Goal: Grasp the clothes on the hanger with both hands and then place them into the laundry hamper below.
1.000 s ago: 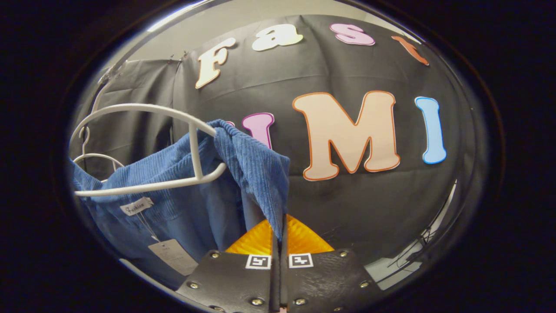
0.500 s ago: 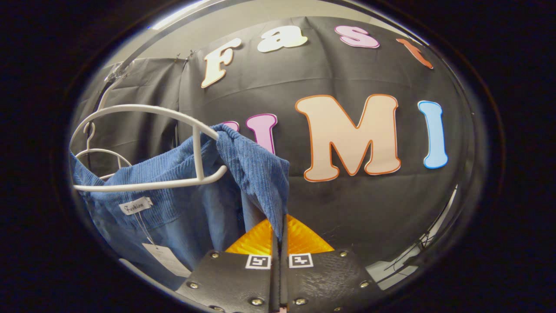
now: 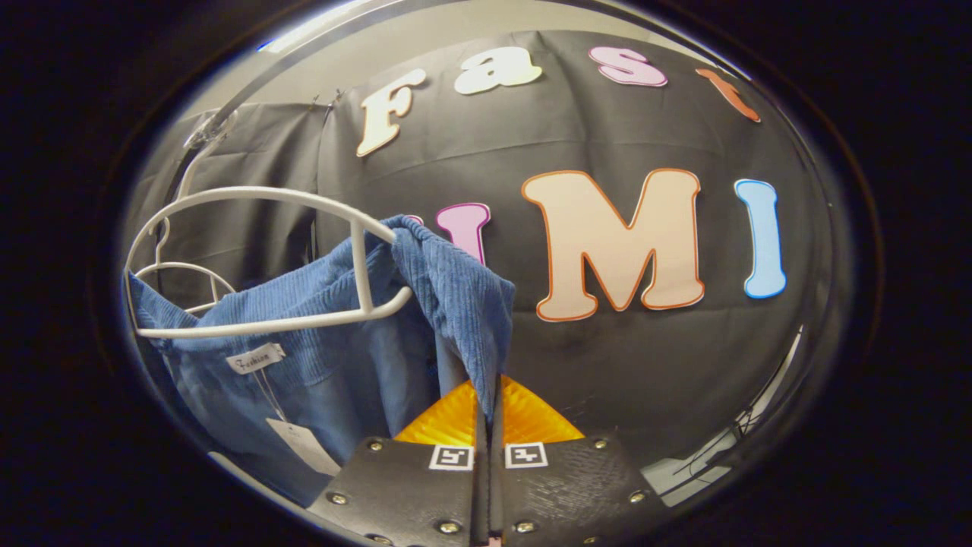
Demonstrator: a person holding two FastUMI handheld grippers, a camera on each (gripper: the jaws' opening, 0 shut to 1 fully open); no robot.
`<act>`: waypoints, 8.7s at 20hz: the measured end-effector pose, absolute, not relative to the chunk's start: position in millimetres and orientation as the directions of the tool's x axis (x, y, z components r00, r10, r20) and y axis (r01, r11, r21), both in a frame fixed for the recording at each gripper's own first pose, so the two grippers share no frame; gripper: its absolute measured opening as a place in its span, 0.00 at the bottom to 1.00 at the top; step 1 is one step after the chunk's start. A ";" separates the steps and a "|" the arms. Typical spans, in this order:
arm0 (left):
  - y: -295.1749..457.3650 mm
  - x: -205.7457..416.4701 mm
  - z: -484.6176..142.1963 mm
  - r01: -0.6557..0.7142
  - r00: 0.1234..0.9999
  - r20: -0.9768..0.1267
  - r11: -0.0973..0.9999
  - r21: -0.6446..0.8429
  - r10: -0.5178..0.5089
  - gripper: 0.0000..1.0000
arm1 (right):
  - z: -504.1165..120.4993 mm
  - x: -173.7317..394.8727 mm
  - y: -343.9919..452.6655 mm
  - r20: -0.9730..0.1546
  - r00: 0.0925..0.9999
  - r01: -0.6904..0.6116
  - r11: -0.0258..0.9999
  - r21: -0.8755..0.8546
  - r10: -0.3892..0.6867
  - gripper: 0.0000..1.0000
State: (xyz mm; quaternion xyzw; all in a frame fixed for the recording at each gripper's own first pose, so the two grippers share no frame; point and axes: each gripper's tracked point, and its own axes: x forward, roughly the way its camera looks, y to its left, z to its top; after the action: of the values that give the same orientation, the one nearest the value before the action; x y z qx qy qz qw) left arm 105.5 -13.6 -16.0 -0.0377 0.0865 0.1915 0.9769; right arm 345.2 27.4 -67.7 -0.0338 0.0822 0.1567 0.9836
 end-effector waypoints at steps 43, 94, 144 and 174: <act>64.3 104.5 -59.7 -0.023 0.990 -0.137 0.972 -0.235 -0.010 0.01 | -114.6 372.3 18.7 -0.310 0.924 -0.236 0.972 0.003 0.226 0.00; -165.6 187.1 -7.1 0.283 0.953 -0.063 0.946 -0.160 -0.296 0.00 | -170.2 195.9 -28.5 -0.399 0.890 -0.235 0.972 0.011 0.219 0.01; -137.3 140.5 -208.4 0.062 0.806 -0.572 0.983 -0.171 -0.150 0.99 | -246.2 168.8 -34.1 -0.586 0.807 -0.122 0.991 -0.052 0.068 1.00; -113.8 104.6 -59.5 0.045 0.991 -0.122 0.999 -0.027 -0.048 0.99 | -74.8 42.6 5.6 -0.182 0.983 -0.050 0.997 -0.060 0.038 0.99</act>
State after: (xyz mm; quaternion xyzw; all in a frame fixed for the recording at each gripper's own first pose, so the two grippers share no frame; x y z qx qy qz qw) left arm 104.6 -113.8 -59.5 -0.0123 0.0613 -0.0234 0.9978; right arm 42.6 5.6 -74.8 -0.0321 0.0908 0.0222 0.9951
